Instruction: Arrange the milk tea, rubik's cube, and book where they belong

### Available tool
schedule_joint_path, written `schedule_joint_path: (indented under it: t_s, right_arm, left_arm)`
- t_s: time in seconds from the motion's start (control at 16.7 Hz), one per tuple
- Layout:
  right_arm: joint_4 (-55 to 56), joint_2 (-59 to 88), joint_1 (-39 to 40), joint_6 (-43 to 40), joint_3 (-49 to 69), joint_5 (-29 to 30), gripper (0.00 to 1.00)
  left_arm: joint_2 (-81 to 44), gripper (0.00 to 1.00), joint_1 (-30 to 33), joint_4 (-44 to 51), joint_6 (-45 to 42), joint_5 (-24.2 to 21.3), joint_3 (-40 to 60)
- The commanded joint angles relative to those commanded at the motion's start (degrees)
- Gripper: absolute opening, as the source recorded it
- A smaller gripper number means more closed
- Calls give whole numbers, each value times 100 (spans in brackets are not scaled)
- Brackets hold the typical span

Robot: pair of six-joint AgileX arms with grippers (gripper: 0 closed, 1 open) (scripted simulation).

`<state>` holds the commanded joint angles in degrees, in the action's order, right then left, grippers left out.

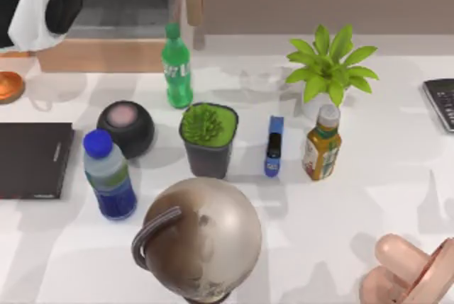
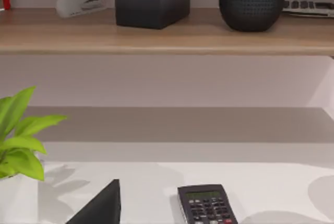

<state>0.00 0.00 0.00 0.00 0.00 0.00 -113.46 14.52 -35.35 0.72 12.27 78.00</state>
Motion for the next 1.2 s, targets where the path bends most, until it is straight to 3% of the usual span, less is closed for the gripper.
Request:
schedule_joint_path:
  t_s: [0.42,1.2]
  right_arm:
    - [0,0,0,0,0,0,100]
    - [0,0,0,0,0,0,100]
  left_arm:
    - [-236,100,-28,105,1,-31,340]
    - [-236,2,-28,105,1,-31,340]
